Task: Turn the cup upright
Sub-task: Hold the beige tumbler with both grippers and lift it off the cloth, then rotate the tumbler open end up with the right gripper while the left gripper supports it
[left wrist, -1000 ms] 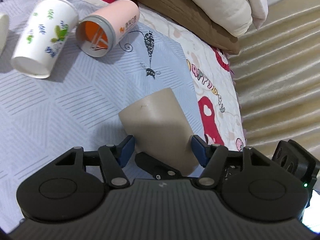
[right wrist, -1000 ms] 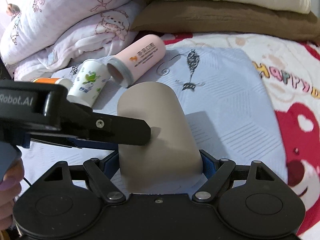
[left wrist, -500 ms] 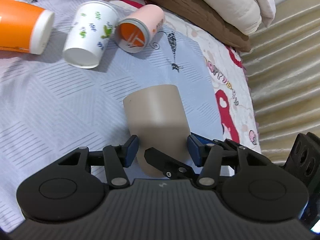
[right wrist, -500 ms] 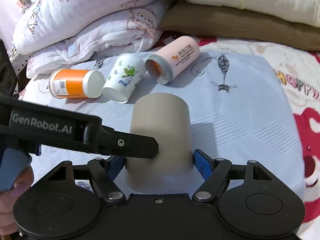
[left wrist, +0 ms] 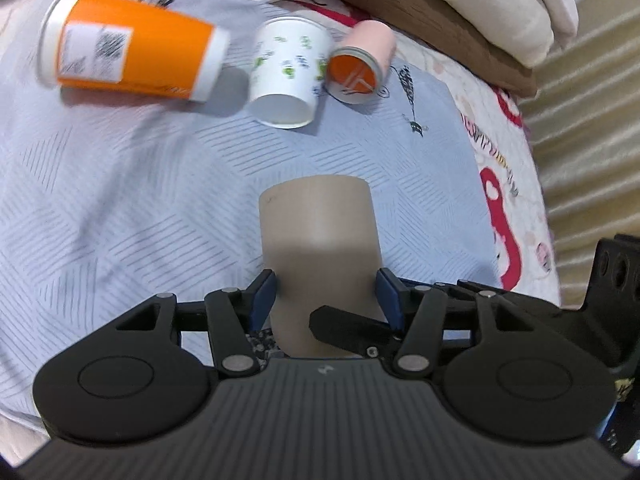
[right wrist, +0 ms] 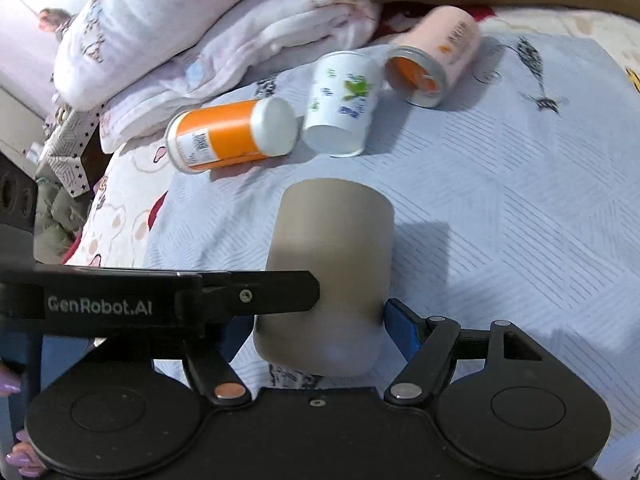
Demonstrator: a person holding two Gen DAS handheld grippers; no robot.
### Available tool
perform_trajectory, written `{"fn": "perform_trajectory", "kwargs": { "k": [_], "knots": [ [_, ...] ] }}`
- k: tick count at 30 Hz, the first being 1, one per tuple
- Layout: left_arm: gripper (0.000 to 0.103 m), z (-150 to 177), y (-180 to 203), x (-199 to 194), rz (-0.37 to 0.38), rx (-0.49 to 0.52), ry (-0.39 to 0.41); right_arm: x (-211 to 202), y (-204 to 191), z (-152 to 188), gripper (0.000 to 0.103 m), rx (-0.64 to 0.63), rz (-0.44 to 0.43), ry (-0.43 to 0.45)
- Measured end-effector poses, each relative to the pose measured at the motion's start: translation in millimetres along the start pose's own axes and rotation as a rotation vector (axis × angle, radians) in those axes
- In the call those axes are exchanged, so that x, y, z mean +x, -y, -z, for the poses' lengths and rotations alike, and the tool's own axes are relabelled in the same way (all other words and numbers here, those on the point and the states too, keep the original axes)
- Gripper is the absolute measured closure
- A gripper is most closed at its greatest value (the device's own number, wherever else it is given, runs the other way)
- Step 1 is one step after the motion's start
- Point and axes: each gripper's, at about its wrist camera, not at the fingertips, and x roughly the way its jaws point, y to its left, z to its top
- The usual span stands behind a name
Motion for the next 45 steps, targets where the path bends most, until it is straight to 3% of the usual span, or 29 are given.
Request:
{"fn": "perform_trajectory", "kwargs": {
  "k": [12,21,34,45],
  "knots": [
    [0.044,-4.0,-16.7,5.0,0.088,0.021,-0.015,4.2,-5.7,-14.9,0.022,-0.059,0.028,-0.09],
    [0.027,-3.9,-47.9,27.3,0.227,-0.11,-0.051,24.8,-6.1,-29.2,0.02,-0.082,0.016,-0.174],
    [0.029,13.4,-32.6,19.7,0.189,0.026,0.041,18.9,-20.0,-12.8,0.02,-0.208,0.042,-0.104],
    [0.029,25.2,-20.6,-4.6,0.11,0.227,0.148,11.6,-48.5,17.7,0.02,-0.402,0.097,0.091]
  ]
}}
